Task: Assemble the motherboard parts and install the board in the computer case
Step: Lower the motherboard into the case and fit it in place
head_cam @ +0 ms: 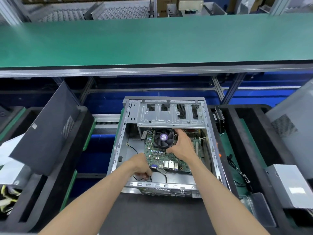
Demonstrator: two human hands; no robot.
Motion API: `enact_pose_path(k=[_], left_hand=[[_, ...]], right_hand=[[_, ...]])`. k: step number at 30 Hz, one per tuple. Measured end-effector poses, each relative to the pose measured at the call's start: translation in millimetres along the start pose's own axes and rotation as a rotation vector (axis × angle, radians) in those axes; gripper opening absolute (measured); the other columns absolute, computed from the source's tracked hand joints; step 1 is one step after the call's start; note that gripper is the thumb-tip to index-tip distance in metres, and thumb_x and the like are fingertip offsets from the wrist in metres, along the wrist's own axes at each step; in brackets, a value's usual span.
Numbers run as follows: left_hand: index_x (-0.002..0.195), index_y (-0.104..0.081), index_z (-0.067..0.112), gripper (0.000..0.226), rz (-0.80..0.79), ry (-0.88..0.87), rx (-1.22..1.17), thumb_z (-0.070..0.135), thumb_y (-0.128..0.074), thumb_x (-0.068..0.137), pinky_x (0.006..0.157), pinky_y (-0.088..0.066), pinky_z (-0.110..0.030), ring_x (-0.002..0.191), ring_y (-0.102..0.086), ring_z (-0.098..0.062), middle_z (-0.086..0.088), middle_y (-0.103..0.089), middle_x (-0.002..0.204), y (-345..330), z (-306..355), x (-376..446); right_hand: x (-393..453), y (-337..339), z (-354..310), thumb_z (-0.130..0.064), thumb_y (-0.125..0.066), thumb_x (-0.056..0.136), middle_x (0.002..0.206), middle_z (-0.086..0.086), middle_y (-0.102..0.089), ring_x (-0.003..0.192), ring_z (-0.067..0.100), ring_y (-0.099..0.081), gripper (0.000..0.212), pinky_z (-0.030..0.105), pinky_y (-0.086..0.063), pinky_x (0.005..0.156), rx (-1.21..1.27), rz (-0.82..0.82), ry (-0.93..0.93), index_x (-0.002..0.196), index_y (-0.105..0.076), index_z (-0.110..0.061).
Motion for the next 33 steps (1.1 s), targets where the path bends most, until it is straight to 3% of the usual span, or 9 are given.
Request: enact_pose_path(k=[4, 11, 14, 16, 18, 21, 25, 30, 33], left_hand=[[0.070, -0.066, 0.003, 0.008, -0.018, -0.002, -0.088, 0.005, -0.073, 0.074, 0.051, -0.044, -0.023, 0.049, -0.057, -0.015, -0.011, -0.072, 0.064, -1, -4, -1], [0.082, -0.075, 0.013, 0.010, -0.089, -0.098, -0.167, 0.008, -0.075, 0.074, 0.048, -0.041, -0.021, 0.053, -0.057, -0.009, -0.004, -0.073, 0.069, -1, -5, -2], [0.077, -0.074, 0.023, 0.005, -0.159, -0.162, -0.167, 0.025, -0.078, 0.075, 0.056, -0.043, -0.024, 0.062, -0.054, -0.008, 0.006, -0.070, 0.072, -1, 2, -7], [0.068, -0.072, 0.023, 0.009, -0.158, -0.193, -0.168, 0.029, -0.078, 0.071, 0.070, -0.045, -0.029, 0.072, -0.054, -0.008, 0.007, -0.068, 0.073, 0, 4, -10], [0.066, -0.070, 0.022, 0.006, -0.147, -0.205, -0.200, 0.023, -0.076, 0.066, 0.077, -0.045, -0.033, 0.078, -0.052, -0.009, -0.005, -0.064, 0.080, 3, 5, -16], [0.069, -0.054, 0.007, 0.019, -0.154, -0.262, -0.347, 0.020, -0.063, 0.059, 0.062, -0.035, -0.033, 0.069, -0.040, -0.019, -0.007, -0.050, 0.075, 3, 7, -23], [0.071, -0.059, 0.007, 0.031, -0.032, -0.351, -0.497, 0.037, -0.065, 0.075, 0.073, -0.037, -0.033, 0.071, -0.053, -0.018, -0.006, -0.060, 0.074, 7, 8, -25], [0.065, -0.064, 0.021, 0.028, 0.066, -0.327, -0.677, 0.034, -0.071, 0.089, 0.067, -0.051, -0.031, 0.061, -0.052, -0.017, 0.003, -0.050, 0.059, 12, 4, -17], [0.081, -0.077, 0.027, 0.016, 0.229, -0.283, -0.612, 0.039, -0.070, 0.090, 0.071, -0.056, -0.034, 0.056, -0.055, -0.011, 0.009, -0.059, 0.063, 14, 1, -12]], right_hand=[[-1, 0, 1, -0.019, -0.092, 0.062, 0.147, 0.008, -0.046, 0.133, 0.029, -0.046, 0.103, 0.042, -0.042, 0.103, -0.001, 0.004, -0.009, 0.148, -0.036, -0.014], [1, -1, 1, -0.020, -0.092, 0.061, 0.147, 0.008, -0.046, 0.133, 0.028, -0.045, 0.105, 0.041, -0.040, 0.103, -0.002, -0.003, -0.010, 0.149, -0.035, -0.014], [0, -1, 1, -0.022, -0.092, 0.061, 0.147, 0.008, -0.046, 0.133, 0.028, -0.045, 0.105, 0.042, -0.040, 0.105, -0.020, -0.003, -0.010, 0.148, -0.035, -0.014], [-1, -1, 1, -0.023, -0.092, 0.061, 0.147, 0.007, -0.046, 0.133, 0.028, -0.045, 0.103, 0.043, -0.042, 0.105, -0.024, -0.001, -0.009, 0.147, -0.036, -0.014], [-1, 0, 1, -0.023, -0.092, 0.061, 0.146, 0.007, -0.047, 0.132, 0.029, -0.046, 0.102, 0.044, -0.043, 0.105, -0.030, -0.006, -0.010, 0.146, -0.037, -0.014], [-3, 0, 1, -0.023, -0.092, 0.061, 0.144, 0.008, -0.048, 0.130, 0.029, -0.048, 0.100, 0.047, -0.044, 0.105, -0.034, -0.017, -0.006, 0.145, -0.038, -0.014], [-4, 0, 0, -0.022, -0.092, 0.059, 0.141, 0.007, -0.052, 0.126, 0.030, -0.051, 0.098, 0.046, -0.046, 0.102, -0.055, -0.018, 0.016, 0.143, -0.041, -0.015], [-6, 1, -1, -0.024, -0.091, 0.058, 0.136, 0.007, -0.055, 0.123, 0.029, -0.053, 0.097, 0.046, -0.044, 0.101, -0.098, -0.026, 0.030, 0.141, -0.042, -0.017], [-6, 1, -1, -0.024, -0.090, 0.058, 0.133, 0.005, -0.057, 0.119, 0.028, -0.054, 0.094, 0.044, -0.045, 0.099, -0.111, -0.037, 0.035, 0.139, -0.042, -0.019]])
Point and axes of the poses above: each hand's wrist, its own x-axis towards the middle knuckle, its own y-axis out of the back of the hand, z = x × y, the point moved 1 cm from there along x, towards the middle knuckle
